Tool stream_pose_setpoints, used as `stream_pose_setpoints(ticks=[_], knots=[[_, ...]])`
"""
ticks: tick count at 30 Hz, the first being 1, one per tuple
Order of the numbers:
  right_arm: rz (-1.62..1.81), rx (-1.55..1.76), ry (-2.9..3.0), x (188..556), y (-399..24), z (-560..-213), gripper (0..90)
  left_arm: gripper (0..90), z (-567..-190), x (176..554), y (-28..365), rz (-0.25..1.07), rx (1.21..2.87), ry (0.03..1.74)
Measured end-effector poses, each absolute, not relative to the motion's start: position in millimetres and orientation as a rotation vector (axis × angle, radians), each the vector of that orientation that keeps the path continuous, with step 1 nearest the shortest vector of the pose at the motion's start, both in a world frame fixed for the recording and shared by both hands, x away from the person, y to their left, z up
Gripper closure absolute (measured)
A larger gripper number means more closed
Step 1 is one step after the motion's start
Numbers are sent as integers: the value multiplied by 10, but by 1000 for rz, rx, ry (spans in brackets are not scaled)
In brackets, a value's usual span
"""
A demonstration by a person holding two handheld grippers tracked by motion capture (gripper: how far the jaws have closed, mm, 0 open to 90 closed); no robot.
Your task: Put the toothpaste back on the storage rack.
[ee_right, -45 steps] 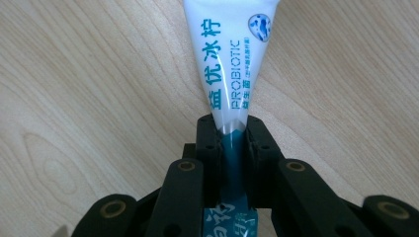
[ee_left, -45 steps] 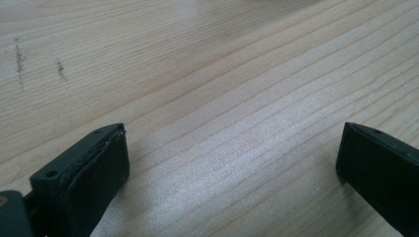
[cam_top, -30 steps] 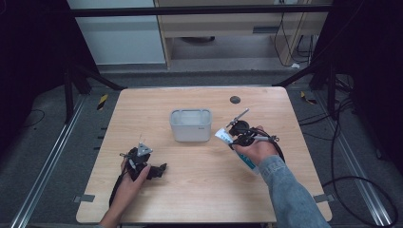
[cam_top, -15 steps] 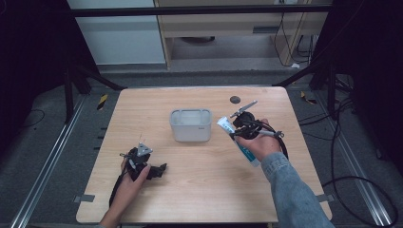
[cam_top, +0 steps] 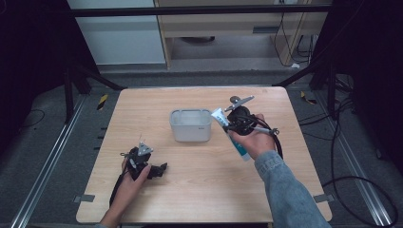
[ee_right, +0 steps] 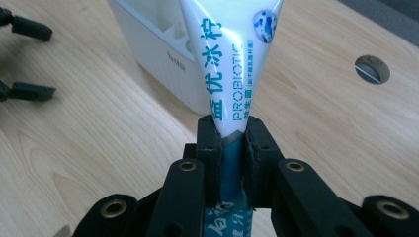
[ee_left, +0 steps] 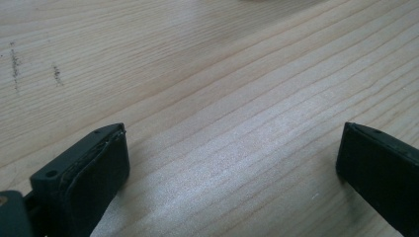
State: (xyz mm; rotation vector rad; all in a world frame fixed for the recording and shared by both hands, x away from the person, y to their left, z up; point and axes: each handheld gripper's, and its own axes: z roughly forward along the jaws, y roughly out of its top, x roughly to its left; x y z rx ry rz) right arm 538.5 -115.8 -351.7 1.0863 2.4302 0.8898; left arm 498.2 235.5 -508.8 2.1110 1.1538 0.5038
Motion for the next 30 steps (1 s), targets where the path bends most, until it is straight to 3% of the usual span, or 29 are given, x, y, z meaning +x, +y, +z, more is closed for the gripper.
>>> stream_pose_setpoints(ticks=[30], knots=[[1161, 1025, 2244, 5453, -528, -3322, 795, 0, -5088, 4985, 2353, 506, 2114, 1151]])
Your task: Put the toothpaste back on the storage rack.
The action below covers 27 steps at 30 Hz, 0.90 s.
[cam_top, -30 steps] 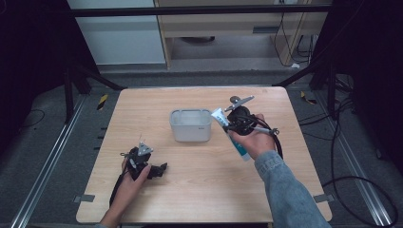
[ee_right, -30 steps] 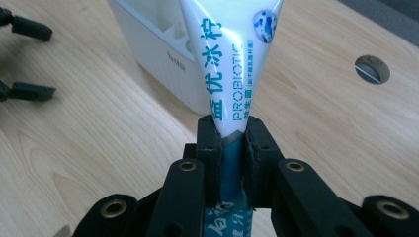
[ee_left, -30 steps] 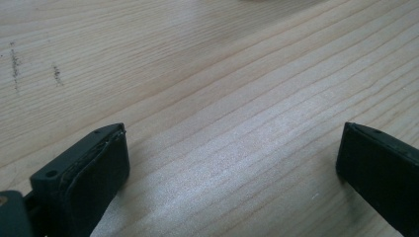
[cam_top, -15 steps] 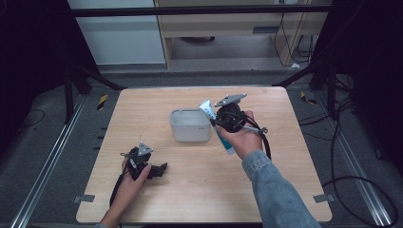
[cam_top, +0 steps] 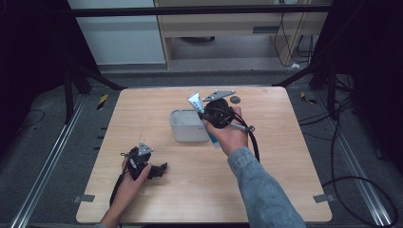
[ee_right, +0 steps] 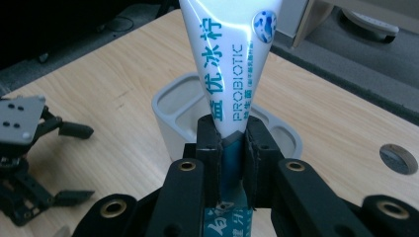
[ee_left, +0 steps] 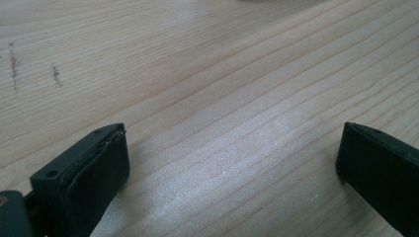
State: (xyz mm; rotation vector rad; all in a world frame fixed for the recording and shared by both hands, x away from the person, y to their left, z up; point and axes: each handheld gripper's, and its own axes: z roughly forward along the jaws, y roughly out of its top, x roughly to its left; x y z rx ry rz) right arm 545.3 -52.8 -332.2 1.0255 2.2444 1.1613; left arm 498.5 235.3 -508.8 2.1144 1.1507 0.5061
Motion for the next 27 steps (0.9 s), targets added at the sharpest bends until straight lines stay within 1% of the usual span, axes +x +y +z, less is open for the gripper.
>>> stream_pose_setpoints(ticks=[8, 27], knots=[[1226, 1053, 2151, 5555, -385, -3280, 794, 0, -5087, 4988, 2351, 506, 2115, 1149], [1302, 1052, 1986, 5714, -293, -3223, 793, 0, -5087, 4988, 2351, 506, 2115, 1149]])
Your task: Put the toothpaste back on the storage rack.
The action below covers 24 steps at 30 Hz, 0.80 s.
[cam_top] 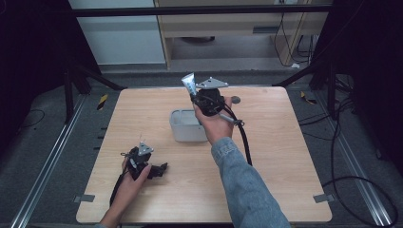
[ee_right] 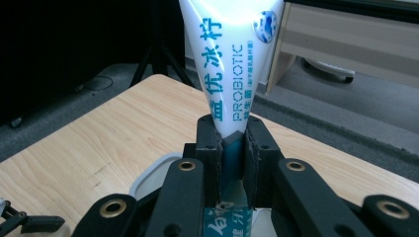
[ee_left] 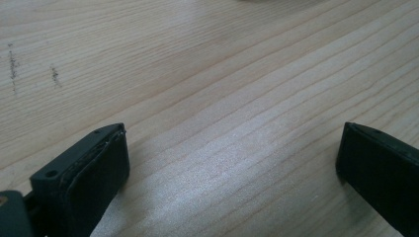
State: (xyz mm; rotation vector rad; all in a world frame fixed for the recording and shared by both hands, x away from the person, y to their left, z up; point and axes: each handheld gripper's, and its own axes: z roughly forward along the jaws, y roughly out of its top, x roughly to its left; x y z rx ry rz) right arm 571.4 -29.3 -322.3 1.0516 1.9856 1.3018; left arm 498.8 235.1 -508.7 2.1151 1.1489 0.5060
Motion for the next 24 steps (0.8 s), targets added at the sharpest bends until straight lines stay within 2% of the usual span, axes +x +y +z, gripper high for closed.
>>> stream_pose_setpoints(ticks=[24], knots=[[1352, 1064, 1839, 5807, -61, -3193, 791, 0, -5088, 4990, 2347, 504, 2116, 1146]])
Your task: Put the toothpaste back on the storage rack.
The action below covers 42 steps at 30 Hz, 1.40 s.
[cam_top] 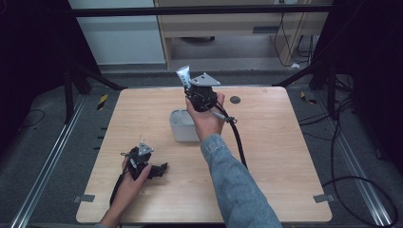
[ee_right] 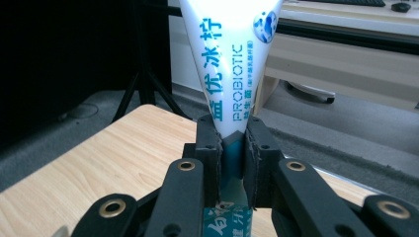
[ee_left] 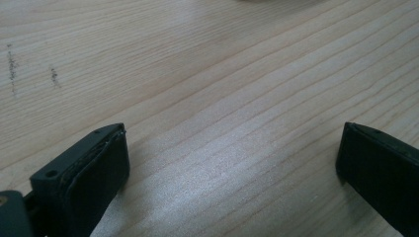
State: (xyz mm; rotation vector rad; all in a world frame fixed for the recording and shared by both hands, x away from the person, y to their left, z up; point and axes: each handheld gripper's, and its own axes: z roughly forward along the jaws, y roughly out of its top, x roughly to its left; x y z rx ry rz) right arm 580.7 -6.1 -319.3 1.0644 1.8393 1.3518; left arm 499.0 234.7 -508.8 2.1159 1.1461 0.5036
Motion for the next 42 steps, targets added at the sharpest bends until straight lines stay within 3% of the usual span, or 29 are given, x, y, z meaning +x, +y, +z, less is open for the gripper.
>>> stream_pose_setpoints(ticks=[42], knots=[[1348, 1069, 1829, 5971, 87, -3572, 789, 0, -5087, 4994, 2342, 501, 2121, 1137]])
